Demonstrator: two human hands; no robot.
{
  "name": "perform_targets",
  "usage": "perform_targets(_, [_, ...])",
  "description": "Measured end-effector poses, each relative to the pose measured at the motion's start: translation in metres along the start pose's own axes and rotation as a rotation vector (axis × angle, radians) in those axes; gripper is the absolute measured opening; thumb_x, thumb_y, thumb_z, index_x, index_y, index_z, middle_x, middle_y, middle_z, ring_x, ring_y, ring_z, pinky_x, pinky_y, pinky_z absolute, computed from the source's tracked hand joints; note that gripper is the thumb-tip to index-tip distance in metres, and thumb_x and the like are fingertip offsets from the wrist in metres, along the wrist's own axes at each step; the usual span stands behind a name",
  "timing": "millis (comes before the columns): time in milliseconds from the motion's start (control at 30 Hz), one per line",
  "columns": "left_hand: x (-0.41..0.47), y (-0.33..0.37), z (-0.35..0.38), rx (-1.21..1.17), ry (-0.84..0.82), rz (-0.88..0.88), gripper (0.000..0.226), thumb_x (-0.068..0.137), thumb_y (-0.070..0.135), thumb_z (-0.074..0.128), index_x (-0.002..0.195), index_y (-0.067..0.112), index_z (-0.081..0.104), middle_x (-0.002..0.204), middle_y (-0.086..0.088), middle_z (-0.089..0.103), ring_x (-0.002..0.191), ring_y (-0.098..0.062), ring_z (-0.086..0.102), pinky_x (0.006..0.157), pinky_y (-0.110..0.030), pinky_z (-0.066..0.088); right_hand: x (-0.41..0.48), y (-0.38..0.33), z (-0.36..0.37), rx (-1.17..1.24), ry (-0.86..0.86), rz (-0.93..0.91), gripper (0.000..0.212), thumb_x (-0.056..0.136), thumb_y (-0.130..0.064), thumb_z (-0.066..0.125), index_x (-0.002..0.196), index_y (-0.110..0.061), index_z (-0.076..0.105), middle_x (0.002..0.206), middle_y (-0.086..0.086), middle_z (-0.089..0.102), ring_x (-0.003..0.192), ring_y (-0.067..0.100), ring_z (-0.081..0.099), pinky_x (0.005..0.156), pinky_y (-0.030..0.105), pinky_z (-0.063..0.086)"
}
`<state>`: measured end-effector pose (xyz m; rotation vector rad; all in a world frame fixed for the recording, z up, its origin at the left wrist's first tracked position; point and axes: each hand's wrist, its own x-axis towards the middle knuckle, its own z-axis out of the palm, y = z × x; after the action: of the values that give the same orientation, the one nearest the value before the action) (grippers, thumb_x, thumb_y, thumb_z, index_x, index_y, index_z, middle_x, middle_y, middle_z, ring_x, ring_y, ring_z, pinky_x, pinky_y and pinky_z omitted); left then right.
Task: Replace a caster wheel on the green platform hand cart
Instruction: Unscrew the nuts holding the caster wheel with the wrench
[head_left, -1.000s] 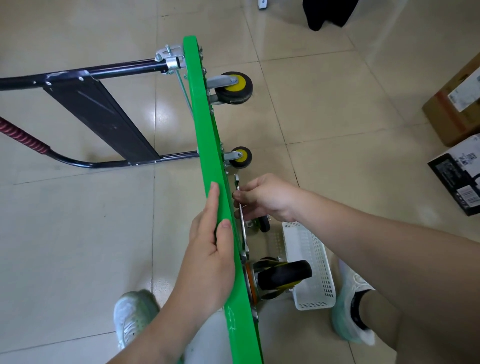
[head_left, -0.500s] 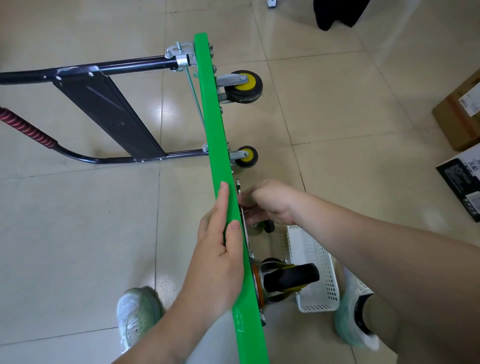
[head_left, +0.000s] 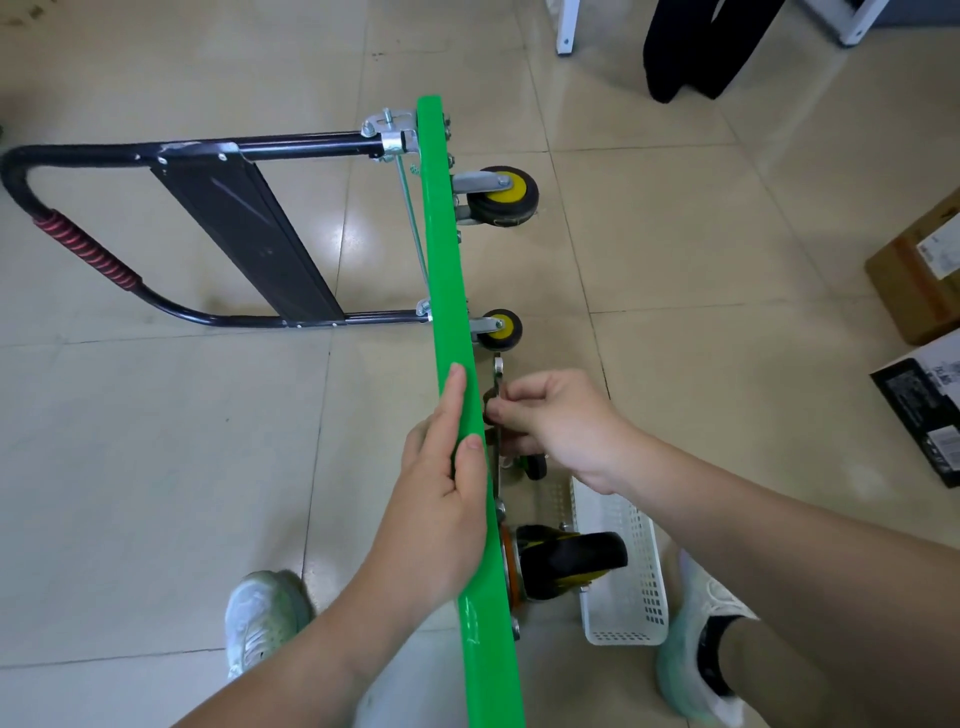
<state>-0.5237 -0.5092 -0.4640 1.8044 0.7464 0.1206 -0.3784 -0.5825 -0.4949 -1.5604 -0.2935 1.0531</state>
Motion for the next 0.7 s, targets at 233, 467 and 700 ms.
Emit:
perform_targets(233, [0.001, -0.004, -0.001, -0.002, 0.038, 0.016, 0.058, 0.110, 0.026, 0.033, 0.158, 0.050, 0.012, 0.140, 0.013, 0.042, 0.090, 0.036, 0.044, 0.076, 0.009, 0.029, -0.039, 0.007, 0.000, 0.045, 0.087, -0.127, 0.019, 0.092, 0.000, 0.065, 0.093, -0.019, 0.071, 0.078, -0.008, 0.077, 0.079, 0.003, 0.073, 0.067, 0.015, 0.056])
perform_targets(467, [0.001, -0.007, 0.002, -0.010, 0.064, 0.020, 0.057, 0.110, 0.029, 0.033, 0.158, 0.053, 0.014, 0.137, 0.018, 0.040, 0.096, 0.038, 0.039, 0.079, 0.010, 0.025, -0.050, 0.012, -0.004, 0.073, 0.125, -0.178, 0.016, 0.091, 0.001, 0.065, 0.095, -0.013, 0.072, 0.085, 0.003, 0.078, 0.086, 0.013, 0.074, 0.074, 0.022, 0.059])
perform_targets(700, [0.001, -0.010, 0.003, -0.015, 0.061, 0.030, 0.057, 0.111, 0.029, 0.033, 0.158, 0.053, 0.013, 0.134, 0.022, 0.040, 0.097, 0.037, 0.041, 0.082, 0.008, 0.025, -0.052, 0.018, -0.011, 0.121, 0.147, -0.177, 0.016, 0.091, 0.002, 0.064, 0.094, -0.012, 0.072, 0.083, 0.002, 0.077, 0.089, 0.019, 0.075, 0.080, 0.030, 0.061])
